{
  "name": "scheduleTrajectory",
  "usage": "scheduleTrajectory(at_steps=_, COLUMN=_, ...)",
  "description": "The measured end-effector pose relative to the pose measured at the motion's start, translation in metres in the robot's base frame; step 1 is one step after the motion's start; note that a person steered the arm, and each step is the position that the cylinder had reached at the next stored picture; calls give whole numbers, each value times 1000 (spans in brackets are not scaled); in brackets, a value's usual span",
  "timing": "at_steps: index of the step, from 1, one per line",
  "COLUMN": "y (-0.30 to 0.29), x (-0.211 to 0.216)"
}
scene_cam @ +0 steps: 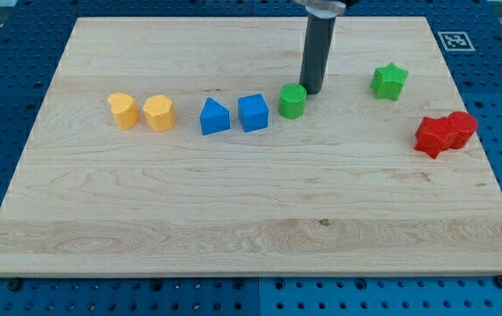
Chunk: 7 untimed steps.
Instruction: Move the green circle to the right of the blue cube
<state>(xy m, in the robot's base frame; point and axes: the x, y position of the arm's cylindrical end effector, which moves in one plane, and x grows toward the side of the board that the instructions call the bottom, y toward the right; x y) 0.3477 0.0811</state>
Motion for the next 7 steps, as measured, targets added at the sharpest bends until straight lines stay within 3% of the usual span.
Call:
scheduleTrajectory(at_steps=2, y=-32, x=-11)
scheduleTrajectory(at_steps=5, y=-34, x=-9)
scheduleTrajectory(at_steps=7, y=-20, x=28)
